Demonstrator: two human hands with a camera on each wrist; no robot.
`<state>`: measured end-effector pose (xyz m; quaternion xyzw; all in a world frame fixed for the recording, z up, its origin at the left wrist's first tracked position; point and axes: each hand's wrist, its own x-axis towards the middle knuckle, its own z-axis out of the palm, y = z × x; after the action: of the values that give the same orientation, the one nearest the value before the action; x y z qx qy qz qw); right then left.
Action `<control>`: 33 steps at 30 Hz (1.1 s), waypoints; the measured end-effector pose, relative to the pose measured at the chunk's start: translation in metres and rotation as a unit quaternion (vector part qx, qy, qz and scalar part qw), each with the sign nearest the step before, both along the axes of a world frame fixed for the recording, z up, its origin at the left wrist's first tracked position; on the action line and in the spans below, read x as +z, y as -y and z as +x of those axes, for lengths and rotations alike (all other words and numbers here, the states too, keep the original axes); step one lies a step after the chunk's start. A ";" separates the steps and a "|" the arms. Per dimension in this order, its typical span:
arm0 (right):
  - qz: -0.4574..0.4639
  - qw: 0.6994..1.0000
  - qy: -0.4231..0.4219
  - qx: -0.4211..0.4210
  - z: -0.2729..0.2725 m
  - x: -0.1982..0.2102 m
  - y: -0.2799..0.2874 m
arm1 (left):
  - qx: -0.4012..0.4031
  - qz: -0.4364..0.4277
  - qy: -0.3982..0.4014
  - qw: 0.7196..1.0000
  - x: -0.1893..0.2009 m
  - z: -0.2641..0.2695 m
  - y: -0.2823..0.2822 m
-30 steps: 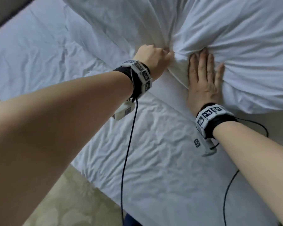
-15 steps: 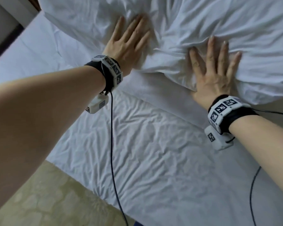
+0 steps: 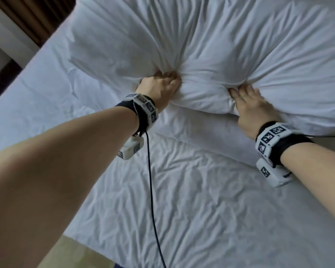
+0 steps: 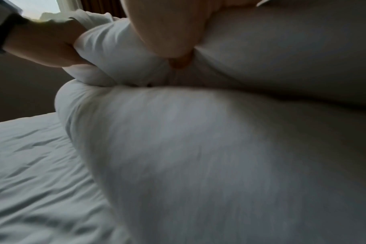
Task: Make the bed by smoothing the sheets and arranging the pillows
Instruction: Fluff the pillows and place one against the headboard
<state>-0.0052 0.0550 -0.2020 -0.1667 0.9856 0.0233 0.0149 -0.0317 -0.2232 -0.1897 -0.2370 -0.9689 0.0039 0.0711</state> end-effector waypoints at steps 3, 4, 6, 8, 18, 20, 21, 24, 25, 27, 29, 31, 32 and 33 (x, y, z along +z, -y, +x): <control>0.037 0.996 0.051 -0.059 0.009 0.056 0.024 | 0.000 -0.075 0.059 0.995 0.045 0.006 0.006; 0.055 0.994 0.057 -0.070 0.014 0.078 0.031 | -0.008 -0.103 0.051 0.993 0.062 0.004 0.010; 0.069 0.993 0.063 -0.076 0.026 0.116 0.042 | -0.018 -0.127 0.036 0.991 0.100 -0.001 0.023; 0.056 0.995 0.043 -0.073 0.037 0.146 0.057 | -0.004 -0.095 0.030 0.995 0.136 -0.006 0.047; 0.103 0.980 0.101 -0.139 0.101 0.029 0.099 | -0.082 -0.120 0.152 0.978 0.064 0.058 0.098; 0.031 0.983 0.091 -0.155 0.113 0.021 0.092 | -0.094 -0.103 0.151 0.979 0.050 0.068 0.099; -0.002 0.987 0.073 -0.142 0.119 0.026 0.089 | -0.099 -0.077 0.143 0.982 0.047 0.069 0.102; -0.075 0.993 -0.052 -0.069 0.122 0.057 0.072 | -0.152 -0.054 0.095 0.982 0.067 0.056 0.108; -0.085 0.991 -0.091 -0.058 0.114 0.069 0.065 | -0.172 -0.055 0.075 0.981 0.079 0.046 0.108; -0.072 0.987 -0.125 -0.074 0.090 0.091 0.059 | -0.179 -0.054 0.045 0.981 0.105 0.023 0.102; -0.048 0.985 -0.114 -0.123 0.064 0.100 0.057 | -0.142 -0.068 0.009 0.987 0.127 -0.008 0.085; -0.039 0.978 -0.093 -0.183 0.041 0.091 0.047 | -0.043 -0.085 -0.002 0.995 0.134 -0.039 0.081; -0.029 0.973 -0.080 -0.214 0.032 0.080 0.036 | 0.031 -0.085 0.014 0.996 0.128 -0.052 0.086; -0.022 0.969 -0.063 -0.239 0.028 0.067 0.024 | 0.111 -0.076 0.047 0.990 0.118 -0.060 0.094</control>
<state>0.0225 0.0313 -0.1348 0.0749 0.9961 0.0078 -0.0453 -0.0921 -0.3175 -0.0718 -0.1331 -0.9883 0.0741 0.0064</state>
